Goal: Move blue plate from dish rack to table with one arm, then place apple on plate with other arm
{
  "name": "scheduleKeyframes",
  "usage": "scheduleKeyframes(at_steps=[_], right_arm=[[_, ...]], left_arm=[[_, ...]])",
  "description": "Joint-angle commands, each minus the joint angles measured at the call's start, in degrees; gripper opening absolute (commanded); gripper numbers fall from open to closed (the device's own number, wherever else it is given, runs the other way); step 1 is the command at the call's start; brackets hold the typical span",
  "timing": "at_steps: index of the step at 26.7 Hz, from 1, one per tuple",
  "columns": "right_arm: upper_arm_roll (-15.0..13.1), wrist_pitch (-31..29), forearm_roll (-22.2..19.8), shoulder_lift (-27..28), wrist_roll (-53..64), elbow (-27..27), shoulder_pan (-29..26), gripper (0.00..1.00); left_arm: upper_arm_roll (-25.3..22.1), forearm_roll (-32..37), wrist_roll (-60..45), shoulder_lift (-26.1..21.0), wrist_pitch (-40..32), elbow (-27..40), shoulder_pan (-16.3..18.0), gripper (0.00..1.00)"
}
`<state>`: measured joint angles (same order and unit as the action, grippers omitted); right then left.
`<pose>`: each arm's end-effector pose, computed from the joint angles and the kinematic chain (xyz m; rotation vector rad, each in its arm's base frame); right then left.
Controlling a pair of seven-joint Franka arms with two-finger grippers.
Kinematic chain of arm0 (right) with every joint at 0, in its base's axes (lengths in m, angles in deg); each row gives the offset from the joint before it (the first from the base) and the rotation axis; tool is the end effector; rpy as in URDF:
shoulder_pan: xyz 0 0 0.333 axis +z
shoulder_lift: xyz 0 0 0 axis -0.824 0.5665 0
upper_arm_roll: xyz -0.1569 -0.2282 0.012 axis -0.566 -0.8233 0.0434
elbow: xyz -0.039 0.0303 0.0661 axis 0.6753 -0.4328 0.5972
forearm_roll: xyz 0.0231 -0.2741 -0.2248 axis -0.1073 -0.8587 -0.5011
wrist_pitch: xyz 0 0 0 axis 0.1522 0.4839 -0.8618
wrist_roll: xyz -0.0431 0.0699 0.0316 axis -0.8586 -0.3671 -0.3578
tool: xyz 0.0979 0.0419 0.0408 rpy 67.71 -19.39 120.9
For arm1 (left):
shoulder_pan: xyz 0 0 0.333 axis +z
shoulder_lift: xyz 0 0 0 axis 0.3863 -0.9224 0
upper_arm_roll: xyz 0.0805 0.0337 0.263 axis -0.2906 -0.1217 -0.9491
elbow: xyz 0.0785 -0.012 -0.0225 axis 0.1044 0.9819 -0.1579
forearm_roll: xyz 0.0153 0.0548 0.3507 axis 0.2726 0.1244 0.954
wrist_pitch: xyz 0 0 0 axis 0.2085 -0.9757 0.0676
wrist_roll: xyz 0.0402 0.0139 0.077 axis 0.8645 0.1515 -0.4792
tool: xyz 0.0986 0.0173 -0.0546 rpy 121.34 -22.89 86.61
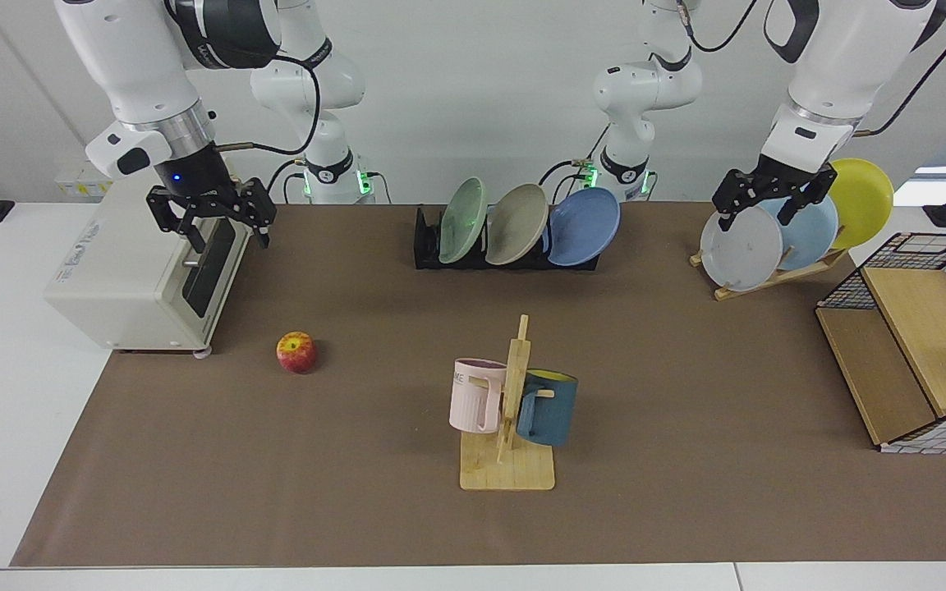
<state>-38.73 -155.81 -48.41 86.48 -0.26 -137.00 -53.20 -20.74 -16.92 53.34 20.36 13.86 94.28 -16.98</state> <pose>0.5303 0.0076 0.5672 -3.0806 -0.0375 -0.2035 0.5092 -0.0298 0.5754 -3.1049 -0.0620 -0.0301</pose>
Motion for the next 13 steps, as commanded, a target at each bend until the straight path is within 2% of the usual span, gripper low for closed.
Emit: scheduleKeyframes(at_steps=[1,13], right_arm=[[0.5,0.0,0.1,-0.4,-0.9,0.0,-0.6,1.0],[0.4,0.0,0.1,-0.5,-0.9,0.0,-0.6,1.0]], left_arm=[[0.3,-0.9,0.8,0.7,-0.8,1.0,0.5,1.0],[0.7,-1.0,0.8,0.8,0.7,1.8,0.1,1.0]])
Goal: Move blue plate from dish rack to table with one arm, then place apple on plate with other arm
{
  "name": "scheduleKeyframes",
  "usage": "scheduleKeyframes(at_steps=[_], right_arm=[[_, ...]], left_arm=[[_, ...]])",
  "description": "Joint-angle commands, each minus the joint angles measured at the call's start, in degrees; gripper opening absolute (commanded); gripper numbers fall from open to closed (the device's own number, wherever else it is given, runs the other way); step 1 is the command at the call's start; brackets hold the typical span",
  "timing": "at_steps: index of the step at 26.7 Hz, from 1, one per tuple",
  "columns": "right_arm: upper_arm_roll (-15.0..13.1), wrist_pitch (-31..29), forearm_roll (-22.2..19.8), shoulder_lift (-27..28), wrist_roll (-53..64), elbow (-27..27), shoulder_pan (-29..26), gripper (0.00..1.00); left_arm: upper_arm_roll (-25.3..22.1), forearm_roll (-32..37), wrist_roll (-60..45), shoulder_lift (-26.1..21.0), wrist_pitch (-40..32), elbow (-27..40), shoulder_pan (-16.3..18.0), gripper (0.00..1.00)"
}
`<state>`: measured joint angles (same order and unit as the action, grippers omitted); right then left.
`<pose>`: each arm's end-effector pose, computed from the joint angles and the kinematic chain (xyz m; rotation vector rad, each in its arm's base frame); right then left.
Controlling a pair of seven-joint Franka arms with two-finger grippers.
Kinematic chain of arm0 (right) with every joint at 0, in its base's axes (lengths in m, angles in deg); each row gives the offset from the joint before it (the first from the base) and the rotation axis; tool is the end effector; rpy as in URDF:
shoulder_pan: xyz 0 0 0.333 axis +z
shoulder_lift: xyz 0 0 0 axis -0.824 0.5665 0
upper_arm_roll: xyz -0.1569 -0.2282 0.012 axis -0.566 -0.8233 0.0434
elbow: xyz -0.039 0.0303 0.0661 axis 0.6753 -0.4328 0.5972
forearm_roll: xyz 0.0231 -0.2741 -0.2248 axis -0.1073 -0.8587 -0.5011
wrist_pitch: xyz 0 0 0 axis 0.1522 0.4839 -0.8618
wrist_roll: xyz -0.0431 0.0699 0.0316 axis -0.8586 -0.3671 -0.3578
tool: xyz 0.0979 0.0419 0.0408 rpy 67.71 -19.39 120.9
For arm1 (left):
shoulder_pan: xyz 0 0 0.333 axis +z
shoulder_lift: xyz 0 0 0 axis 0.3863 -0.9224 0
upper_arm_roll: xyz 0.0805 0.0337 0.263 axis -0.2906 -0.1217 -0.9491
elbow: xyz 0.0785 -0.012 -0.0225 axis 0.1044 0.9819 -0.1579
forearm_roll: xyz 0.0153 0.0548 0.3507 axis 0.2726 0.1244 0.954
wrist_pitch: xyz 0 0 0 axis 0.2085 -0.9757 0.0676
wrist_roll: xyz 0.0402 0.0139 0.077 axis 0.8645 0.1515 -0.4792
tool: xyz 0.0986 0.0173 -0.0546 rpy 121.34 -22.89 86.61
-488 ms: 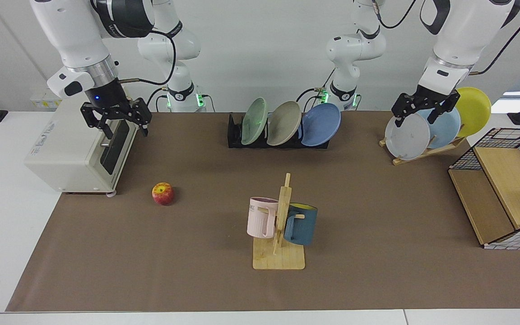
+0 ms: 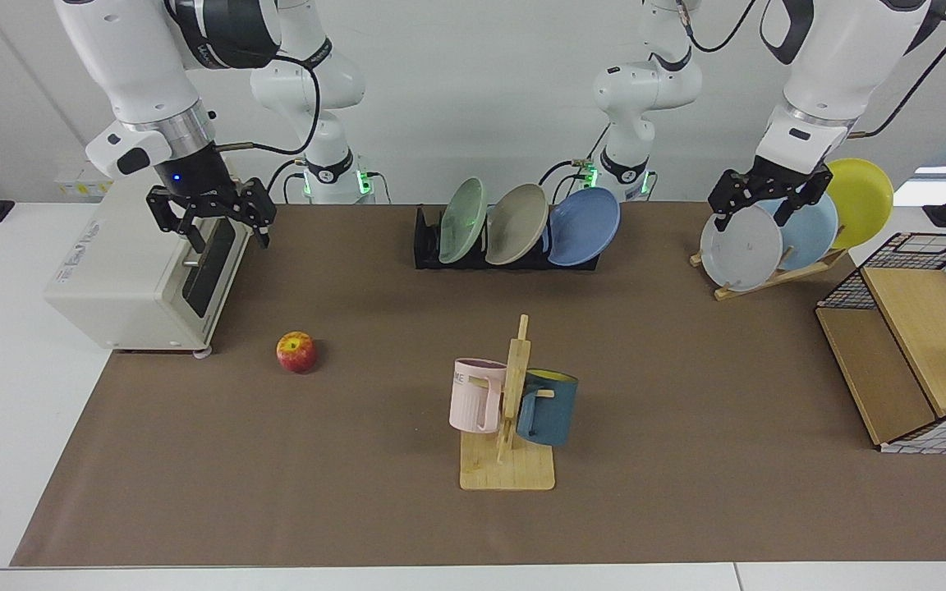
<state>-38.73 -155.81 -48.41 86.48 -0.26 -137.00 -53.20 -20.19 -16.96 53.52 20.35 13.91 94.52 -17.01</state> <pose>0.5303 0.0076 0.5672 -3.0806 -0.0375 -0.2035 0.5088 -0.0351 0.5735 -3.1055 -0.0413 -0.0248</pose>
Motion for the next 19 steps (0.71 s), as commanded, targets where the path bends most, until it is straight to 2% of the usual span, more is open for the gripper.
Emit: scheduleKeyframes(at_steps=[1,14,17,19], right_arm=[[0.4,0.0,0.1,-0.5,-0.9,0.0,-0.6,1.0],[0.4,0.0,0.1,-0.5,-0.9,0.0,-0.6,1.0],[0.4,0.0,0.1,-0.4,-0.9,0.0,-0.6,1.0],[0.4,0.0,0.1,-0.4,-0.9,0.0,-0.6,1.0]], left_arm=[[0.1,-1.1,0.7,0.8,0.9,1.5,0.3,1.0],[0.2,-1.5,0.1,1.3,0.3,1.9,0.0,1.0],[0.7,-0.6,-0.5,2.9,0.2,4.2,-0.1,1.0],[2.4,0.8,-1.4,5.4,1.1,8.3,-0.1,1.0]])
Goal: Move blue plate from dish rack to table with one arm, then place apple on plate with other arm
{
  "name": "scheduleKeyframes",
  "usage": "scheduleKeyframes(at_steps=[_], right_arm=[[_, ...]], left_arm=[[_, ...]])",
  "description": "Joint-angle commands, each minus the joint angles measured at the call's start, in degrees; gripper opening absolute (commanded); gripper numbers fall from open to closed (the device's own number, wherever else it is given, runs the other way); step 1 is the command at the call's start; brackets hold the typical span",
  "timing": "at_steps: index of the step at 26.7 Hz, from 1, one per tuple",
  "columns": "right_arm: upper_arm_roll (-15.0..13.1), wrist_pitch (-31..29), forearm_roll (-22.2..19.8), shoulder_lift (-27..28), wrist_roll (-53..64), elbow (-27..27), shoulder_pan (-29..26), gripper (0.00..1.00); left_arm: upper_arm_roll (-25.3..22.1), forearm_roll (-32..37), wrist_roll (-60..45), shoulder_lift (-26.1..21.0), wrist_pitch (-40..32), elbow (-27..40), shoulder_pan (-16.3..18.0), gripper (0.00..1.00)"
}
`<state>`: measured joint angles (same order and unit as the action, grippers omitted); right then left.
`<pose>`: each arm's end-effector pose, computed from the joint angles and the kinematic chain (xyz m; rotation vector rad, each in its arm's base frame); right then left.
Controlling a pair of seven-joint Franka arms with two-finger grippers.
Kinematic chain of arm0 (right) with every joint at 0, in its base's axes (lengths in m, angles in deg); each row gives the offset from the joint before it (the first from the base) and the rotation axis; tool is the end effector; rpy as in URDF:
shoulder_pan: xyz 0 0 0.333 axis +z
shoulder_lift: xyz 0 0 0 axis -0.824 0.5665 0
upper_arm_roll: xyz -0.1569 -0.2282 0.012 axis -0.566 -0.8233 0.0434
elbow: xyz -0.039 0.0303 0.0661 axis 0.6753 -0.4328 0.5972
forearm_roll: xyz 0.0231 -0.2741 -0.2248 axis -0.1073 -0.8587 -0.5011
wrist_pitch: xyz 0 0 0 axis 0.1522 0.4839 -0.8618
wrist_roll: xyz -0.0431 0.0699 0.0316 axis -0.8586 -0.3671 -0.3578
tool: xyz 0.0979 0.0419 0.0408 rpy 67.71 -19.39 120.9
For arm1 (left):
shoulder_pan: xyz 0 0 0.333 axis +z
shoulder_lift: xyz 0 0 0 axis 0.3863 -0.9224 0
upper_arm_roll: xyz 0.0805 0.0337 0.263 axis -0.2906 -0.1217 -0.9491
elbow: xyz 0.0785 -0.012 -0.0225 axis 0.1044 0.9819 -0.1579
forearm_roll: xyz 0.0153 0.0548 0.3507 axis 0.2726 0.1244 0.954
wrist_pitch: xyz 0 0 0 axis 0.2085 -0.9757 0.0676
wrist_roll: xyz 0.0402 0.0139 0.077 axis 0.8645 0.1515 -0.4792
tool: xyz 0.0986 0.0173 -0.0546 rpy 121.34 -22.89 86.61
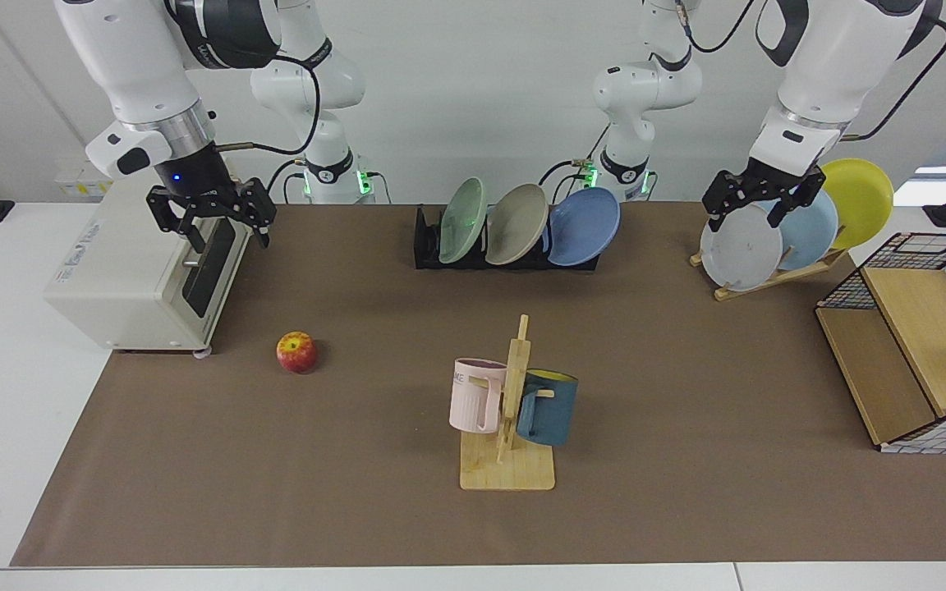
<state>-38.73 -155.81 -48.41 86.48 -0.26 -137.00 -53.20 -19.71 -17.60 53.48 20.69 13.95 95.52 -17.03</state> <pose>0.5303 0.0076 0.5672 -3.0806 -0.0375 -0.2035 0.5064 -0.0409 0.5688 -3.1146 -0.0294 -0.0067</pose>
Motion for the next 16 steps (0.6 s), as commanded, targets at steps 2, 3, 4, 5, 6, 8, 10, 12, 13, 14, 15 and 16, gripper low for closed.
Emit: scheduleKeyframes(at_steps=[2,3,4,5,6,8,10,12,13,14,15,16], right_arm=[[0.4,0.0,0.1,-0.4,-0.9,0.0,-0.5,1.0],[0.4,0.0,0.1,-0.4,-0.9,0.0,-0.6,1.0],[0.4,0.0,0.1,-0.4,-0.9,0.0,-0.6,1.0],[0.4,0.0,0.1,-0.4,-0.9,0.0,-0.5,1.0],[0.4,0.0,0.1,-0.4,-0.9,0.0,-0.6,1.0],[0.4,0.0,0.1,-0.5,-0.9,0.0,-0.6,1.0],[0.4,0.0,0.1,-0.4,-0.9,0.0,-0.6,1.0],[0.4,0.0,0.1,-0.4,-0.9,0.0,-0.6,1.0],[0.4,0.0,0.1,-0.4,-0.9,0.0,-0.6,1.0],[0.4,0.0,0.1,-0.4,-0.9,0.0,-0.6,1.0],[0.4,0.0,0.1,-0.4,-0.9,0.0,-0.6,1.0],[0.4,0.0,0.1,-0.4,-0.9,0.0,-0.6,1.0]], left_arm=[[4.9,5.4,-3.2,8.4,2.7,12.1,-0.1,1.0],[6.1,6.6,-4.4,10.1,4.0,14.3,-0.1,1.0],[7.3,6.9,-5.7,12.1,5.0,16.8,-0.1,1.0],[8.2,7.3,-6.8,13.7,5.6,18.8,-0.1,1.0],[9.0,7.4,-8.1,15.2,6.0,20.6,-0.1,1.0],[10.8,7.5,-9.8,18.1,6.3,24.4,-0.1,1.0],[13.8,7.6,-11.8,21.0,7.6,29.2,-0.1,1.0],[17.1,7.6,-14.6,24.0,11.3,35.4,-0.1,1.0],[18.1,7.0,-15.1,25.8,13.1,38.1,-0.1,1.0],[18.3,6.8,-15.1,27.5,13.9,40.4,-0.2,1.0],[18.2,6.6,-15.1,28.5,14.5,41.9,-0.8,1.0],[18.2,6.6,-15.1,29.5,15.3,43.3,-1.6,1.0]])
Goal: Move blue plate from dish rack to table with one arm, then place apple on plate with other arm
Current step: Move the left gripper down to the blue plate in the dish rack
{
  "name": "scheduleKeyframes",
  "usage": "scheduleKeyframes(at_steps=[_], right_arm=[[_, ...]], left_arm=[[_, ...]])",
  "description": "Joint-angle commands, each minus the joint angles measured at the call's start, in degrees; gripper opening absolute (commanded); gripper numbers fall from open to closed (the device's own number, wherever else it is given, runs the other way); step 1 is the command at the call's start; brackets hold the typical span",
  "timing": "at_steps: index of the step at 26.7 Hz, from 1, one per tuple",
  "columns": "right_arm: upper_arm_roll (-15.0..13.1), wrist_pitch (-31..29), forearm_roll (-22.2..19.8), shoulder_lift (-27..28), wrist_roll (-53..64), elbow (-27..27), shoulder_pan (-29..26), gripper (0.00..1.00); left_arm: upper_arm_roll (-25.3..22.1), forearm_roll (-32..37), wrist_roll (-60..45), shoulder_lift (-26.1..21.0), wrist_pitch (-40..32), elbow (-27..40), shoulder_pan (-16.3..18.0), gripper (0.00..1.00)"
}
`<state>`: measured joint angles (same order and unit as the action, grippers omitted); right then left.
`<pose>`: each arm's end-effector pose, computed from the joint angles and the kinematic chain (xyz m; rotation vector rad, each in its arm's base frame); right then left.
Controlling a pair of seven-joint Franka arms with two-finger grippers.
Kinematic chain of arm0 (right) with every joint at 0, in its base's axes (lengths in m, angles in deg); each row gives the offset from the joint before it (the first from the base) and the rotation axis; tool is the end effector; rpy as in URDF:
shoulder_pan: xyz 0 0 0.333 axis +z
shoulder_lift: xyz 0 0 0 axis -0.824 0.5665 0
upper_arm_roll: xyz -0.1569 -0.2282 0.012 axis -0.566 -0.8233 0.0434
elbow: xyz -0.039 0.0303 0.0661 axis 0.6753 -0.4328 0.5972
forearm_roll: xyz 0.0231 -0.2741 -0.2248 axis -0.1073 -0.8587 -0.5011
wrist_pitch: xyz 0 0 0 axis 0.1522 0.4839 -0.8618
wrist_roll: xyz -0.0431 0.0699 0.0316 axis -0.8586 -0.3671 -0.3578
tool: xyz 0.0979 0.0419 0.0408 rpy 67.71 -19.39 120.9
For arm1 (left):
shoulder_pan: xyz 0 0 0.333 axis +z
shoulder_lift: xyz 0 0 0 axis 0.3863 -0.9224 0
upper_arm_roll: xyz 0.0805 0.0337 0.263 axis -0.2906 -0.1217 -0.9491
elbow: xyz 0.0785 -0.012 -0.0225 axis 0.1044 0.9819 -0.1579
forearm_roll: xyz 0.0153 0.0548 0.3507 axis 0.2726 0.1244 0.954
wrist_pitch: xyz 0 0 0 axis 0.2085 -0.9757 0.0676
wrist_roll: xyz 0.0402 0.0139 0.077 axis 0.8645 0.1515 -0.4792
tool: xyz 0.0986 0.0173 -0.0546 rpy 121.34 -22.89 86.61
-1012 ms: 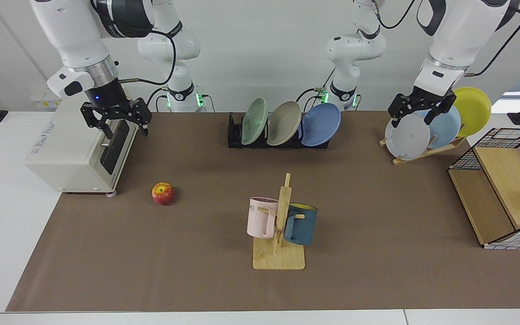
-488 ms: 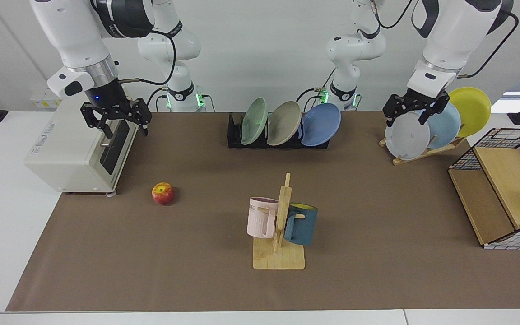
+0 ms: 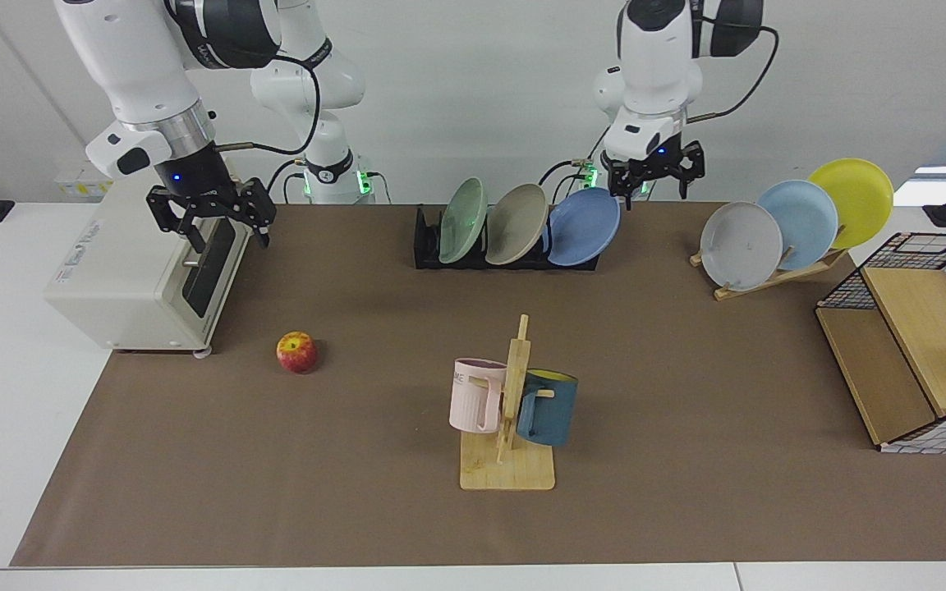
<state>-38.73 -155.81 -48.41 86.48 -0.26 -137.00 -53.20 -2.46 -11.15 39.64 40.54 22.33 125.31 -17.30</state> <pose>0.5303 0.0076 0.5672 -3.0806 -0.0375 -0.2035 0.3873 -0.1616 0.4968 -2.8308 0.0523 -0.0585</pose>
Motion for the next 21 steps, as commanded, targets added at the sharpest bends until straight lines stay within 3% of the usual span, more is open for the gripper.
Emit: scheduleKeyframes(at_steps=[1,5,21], right_arm=[[0.4,0.0,0.1,-0.4,-0.9,0.0,-0.6,1.0],[0.4,0.0,0.1,-0.4,-0.9,0.0,-0.6,1.0],[0.4,0.0,0.1,-0.5,-0.9,0.0,-0.6,1.0]], left_arm=[[1.0,0.1,-1.5,10.3,7.3,14.5,-2.1,1.0],[2.4,0.1,-3.9,11.7,12.0,20.2,-3.9,1.0],[2.2,-2.8,-4.5,10.4,13.3,23.6,-4.5,1.0]])
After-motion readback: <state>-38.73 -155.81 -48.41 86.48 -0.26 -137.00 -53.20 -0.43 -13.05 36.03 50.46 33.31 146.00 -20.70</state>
